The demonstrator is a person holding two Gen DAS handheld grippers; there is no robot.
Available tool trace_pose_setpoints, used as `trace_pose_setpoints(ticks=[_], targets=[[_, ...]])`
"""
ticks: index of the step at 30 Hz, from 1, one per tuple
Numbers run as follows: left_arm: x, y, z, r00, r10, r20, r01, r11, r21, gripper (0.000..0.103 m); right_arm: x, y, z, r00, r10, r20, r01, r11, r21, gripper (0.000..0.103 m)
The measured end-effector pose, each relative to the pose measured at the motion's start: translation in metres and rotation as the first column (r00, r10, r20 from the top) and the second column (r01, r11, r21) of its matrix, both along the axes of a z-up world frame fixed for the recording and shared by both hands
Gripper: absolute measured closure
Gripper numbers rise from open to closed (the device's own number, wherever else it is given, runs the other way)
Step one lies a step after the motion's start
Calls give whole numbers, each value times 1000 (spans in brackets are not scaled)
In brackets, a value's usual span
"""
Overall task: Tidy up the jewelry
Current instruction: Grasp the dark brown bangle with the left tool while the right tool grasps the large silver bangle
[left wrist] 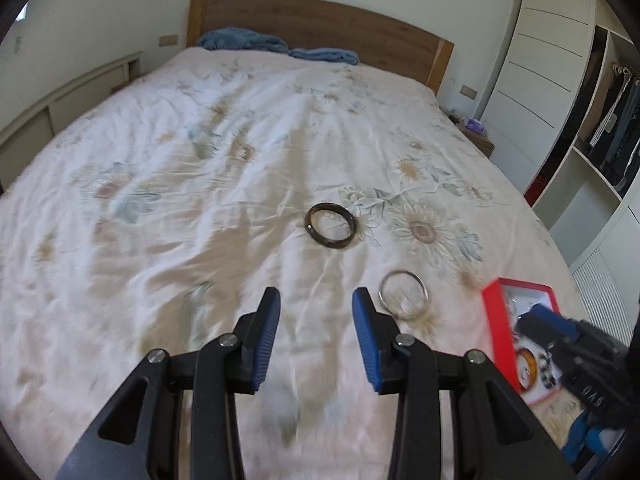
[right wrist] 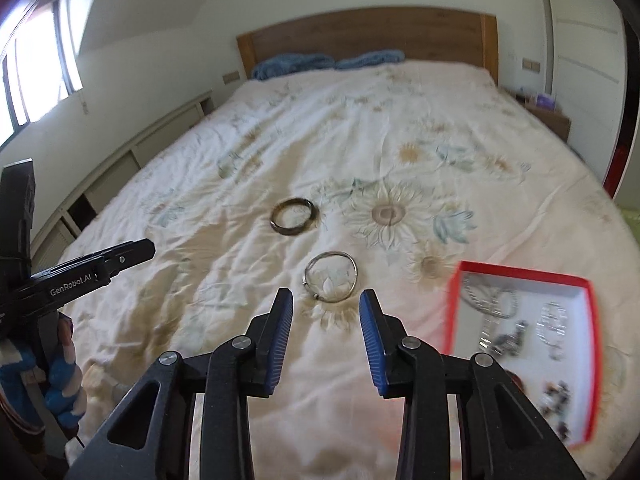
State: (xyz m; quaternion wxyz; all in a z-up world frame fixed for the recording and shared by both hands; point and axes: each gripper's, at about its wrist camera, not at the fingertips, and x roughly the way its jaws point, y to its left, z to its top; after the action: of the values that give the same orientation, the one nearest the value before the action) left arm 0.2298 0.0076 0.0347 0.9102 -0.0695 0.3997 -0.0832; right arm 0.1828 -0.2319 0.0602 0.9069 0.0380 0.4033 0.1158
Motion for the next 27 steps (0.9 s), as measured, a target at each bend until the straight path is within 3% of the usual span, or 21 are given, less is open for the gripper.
trace_pose_setpoints(ticks=[5,11,20,27], targets=[[75,-10,-40,999,-38,-25,37,999,-24,67,65,9,-55,998,6,-67,-6,1000,-3,68],[139,-20,-79,995,-53,-85,52,999,-14,67,105,7,-99,989,-3,-147,3,1000,-3,68],[185,-22,-113,985,-31,-167,31,1000,-2,67,139,10,-122,974,27,-226,-31,999,-16,72],[201,-29,-134,982,-34,-184,40,999,31,68,149,11,-141,967,29,-251,-35,999,-18,72]])
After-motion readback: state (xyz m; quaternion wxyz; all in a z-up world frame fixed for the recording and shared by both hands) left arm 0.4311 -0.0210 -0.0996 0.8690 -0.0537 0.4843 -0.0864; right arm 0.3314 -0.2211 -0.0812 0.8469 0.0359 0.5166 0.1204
